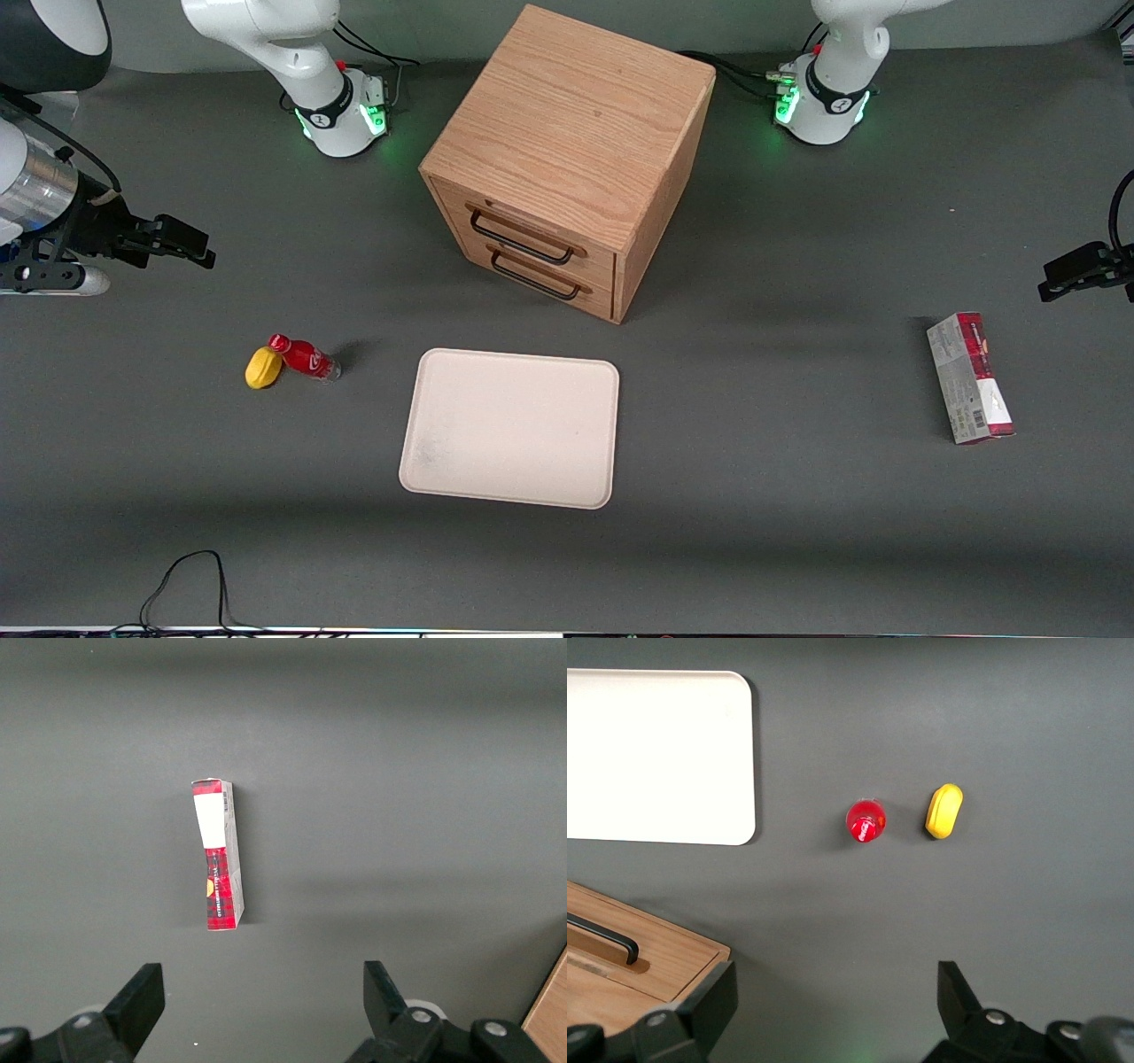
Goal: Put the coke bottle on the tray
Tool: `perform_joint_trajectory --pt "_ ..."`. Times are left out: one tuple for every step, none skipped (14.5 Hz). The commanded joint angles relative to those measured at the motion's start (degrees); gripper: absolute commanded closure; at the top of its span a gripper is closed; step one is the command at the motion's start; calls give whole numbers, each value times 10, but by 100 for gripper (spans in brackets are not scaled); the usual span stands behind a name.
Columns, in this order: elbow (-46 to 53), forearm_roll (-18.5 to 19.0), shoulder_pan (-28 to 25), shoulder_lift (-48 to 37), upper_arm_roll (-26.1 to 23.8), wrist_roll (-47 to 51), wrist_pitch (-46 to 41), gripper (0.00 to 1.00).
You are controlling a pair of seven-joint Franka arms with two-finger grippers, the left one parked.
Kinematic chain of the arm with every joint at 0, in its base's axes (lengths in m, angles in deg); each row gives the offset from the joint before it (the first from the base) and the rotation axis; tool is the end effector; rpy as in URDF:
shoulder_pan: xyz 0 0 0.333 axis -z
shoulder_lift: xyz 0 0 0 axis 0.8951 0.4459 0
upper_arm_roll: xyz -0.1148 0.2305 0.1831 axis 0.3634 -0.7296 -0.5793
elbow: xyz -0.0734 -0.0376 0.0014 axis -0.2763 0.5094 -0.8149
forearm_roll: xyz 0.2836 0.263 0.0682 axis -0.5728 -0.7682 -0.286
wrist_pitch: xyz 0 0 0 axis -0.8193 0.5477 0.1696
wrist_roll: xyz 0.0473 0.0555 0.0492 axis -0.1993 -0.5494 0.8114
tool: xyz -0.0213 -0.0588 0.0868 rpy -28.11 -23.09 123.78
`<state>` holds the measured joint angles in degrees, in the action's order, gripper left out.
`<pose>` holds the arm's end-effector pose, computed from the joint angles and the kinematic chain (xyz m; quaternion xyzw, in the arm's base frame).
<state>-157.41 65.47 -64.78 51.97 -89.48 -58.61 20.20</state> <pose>0.5393 0.0234 0.5825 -0.9985 0.0388 0.0322 0.0235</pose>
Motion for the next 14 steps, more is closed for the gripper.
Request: perform_joint_trajectory --pt "7 -5 -7 3 4 -4 -11 0" --pt "8 -6 -7 3 4 -6 -15 0" --pt "8 -6 -6 4 5 -9 -15 0" --pt "9 -5 -6 6 5 -11 -16 0" --pt "9 -5 -5 6 5 -11 -17 0" --pt "10 -5 -6 7 5 -7 -18 0" --pt "12 -5 -6 9 5 -4 -19 0" --pt "13 -5 -6 10 5 -2 -19 0" --pt "13 -4 -6 10 5 -3 -19 0" --pt "14 -3 0 10 5 -3 -19 0" --pt "21 3 1 10 4 -3 -18 0" --pt "28 8 2 14 4 -3 -19 0" --pt "31 8 3 14 4 -3 -19 0" --pt "32 8 4 14 4 -4 -19 0"
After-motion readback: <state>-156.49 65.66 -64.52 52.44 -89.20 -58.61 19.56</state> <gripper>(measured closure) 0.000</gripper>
